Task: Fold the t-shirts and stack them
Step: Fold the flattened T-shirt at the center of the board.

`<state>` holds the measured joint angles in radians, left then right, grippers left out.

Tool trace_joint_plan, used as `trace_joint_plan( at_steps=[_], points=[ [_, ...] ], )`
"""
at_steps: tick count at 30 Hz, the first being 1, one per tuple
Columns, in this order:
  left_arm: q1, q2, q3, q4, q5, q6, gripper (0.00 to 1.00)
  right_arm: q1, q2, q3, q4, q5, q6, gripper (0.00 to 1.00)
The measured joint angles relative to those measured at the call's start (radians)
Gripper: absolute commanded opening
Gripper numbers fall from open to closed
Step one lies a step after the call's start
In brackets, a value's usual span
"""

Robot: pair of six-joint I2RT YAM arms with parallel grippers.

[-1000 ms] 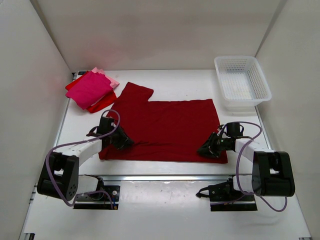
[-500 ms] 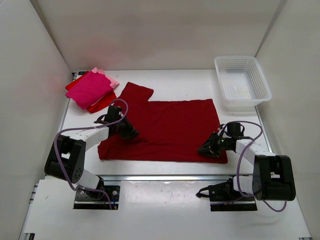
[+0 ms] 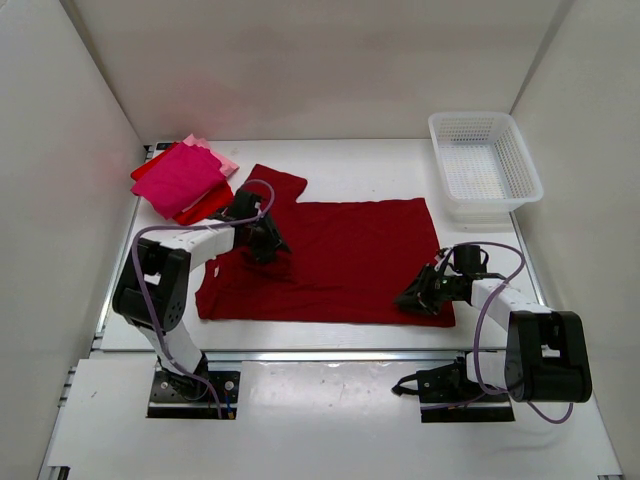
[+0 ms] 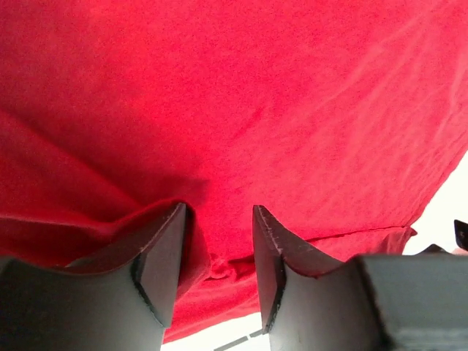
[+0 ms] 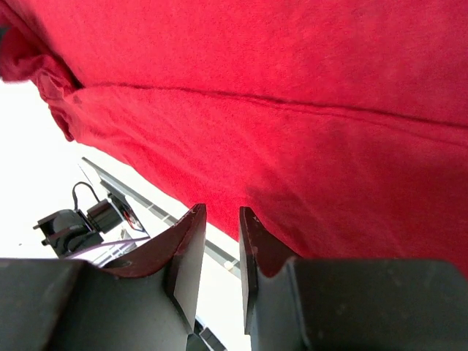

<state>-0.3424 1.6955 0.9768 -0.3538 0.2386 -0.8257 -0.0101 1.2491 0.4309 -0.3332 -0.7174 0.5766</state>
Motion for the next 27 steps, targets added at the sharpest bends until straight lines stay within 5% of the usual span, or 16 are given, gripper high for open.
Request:
trace_joint_plan(
  at_steps=[5,7,11,19,27],
  points=[
    [-0.002,0.018,0.128,-0.039,-0.011,0.031,0.51,0.027,0.0,0.0,0.002,0.0,0.005,0.22],
    [0.006,0.013,0.181,-0.042,-0.01,0.042,0.43,0.038,0.0,0.0,0.003,0.0,0.008,0.22],
    [0.073,-0.063,0.177,-0.043,0.004,0.064,0.01,0.043,0.0,0.0,0.005,-0.001,0.011,0.22],
    [0.174,-0.379,-0.146,-0.114,0.014,0.101,0.0,0.051,0.012,0.014,0.004,-0.003,0.015,0.16],
    [0.176,-0.259,-0.274,-0.084,0.032,0.06,0.0,0.082,0.021,0.043,0.0,-0.009,0.014,0.16]
  ],
)
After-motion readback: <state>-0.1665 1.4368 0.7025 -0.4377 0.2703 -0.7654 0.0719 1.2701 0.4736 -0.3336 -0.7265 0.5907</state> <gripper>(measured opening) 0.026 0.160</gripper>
